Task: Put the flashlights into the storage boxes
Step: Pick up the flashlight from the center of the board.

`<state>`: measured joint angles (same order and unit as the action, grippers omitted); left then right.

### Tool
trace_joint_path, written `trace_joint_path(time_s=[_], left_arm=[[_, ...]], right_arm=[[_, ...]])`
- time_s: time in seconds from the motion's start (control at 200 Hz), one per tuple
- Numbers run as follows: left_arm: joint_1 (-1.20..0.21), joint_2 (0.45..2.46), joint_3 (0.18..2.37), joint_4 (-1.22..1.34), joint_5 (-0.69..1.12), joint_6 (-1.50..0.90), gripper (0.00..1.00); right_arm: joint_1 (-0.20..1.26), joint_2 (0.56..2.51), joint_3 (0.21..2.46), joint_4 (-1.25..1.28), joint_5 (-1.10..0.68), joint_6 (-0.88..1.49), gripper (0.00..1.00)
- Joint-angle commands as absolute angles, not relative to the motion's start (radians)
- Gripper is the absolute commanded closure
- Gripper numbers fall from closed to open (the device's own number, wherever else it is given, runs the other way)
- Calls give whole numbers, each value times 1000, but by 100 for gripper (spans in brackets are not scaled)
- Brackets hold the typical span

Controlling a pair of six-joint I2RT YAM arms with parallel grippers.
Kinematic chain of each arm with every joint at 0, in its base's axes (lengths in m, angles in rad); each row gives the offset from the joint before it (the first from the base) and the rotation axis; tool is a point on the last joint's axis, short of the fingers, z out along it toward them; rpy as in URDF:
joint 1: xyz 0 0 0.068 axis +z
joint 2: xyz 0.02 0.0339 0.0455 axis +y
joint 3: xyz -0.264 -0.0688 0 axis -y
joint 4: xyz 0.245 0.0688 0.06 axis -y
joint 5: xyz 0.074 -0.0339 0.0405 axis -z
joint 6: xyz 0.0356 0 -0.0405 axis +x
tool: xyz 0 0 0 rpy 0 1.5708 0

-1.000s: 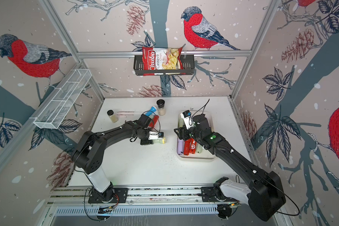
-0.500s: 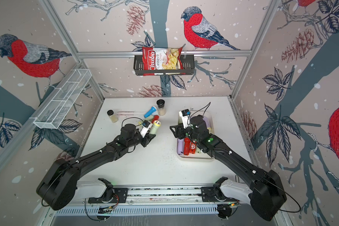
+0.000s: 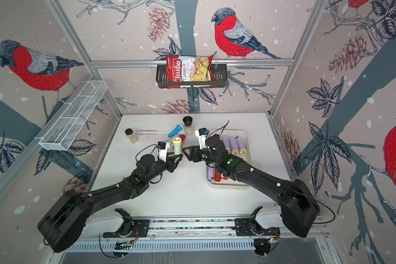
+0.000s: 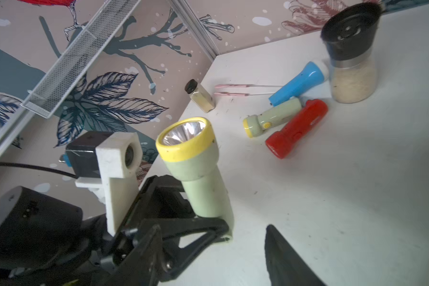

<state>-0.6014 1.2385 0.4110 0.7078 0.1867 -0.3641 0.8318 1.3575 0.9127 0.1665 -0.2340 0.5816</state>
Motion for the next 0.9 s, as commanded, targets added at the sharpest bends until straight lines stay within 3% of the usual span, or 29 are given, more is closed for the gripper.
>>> trace_joint_path(time_s=[0.0, 0.535, 0.896], left_arm=[[-604, 1237, 403, 810, 174, -391, 81], [-610, 1252, 404, 829, 205, -394, 81], [-616, 1242, 409, 814, 211, -385, 80]], right_arm=[[856, 1386, 942, 217, -242, 616, 34], [933, 1576, 1105, 109, -91, 636, 39], [946, 1605, 1163, 47, -29, 601, 67]])
